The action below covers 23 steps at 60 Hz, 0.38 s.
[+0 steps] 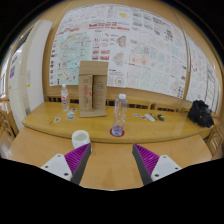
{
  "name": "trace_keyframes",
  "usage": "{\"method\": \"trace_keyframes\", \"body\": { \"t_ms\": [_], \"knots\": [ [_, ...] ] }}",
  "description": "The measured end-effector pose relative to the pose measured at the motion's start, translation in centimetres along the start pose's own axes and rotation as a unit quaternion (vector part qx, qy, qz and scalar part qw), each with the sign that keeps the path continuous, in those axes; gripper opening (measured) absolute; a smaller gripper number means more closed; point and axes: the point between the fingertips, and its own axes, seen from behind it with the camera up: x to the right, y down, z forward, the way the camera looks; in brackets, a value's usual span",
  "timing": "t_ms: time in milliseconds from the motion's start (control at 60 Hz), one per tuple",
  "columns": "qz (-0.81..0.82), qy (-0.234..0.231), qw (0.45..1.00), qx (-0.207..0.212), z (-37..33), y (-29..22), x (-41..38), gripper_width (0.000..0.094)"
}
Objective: Pour water
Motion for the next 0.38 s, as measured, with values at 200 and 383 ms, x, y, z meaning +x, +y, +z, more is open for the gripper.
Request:
{"method": "trace_keyframes", "body": {
  "t_ms": [200,383],
  "knots": [
    [-0.001,0.001,1.0,-0.009,-8.1,2.3,-2.8,0.0851],
    [0.006,0.0,1.0,-0.003,-10.7,2.0,-3.3,0.0851]
  ]
}}
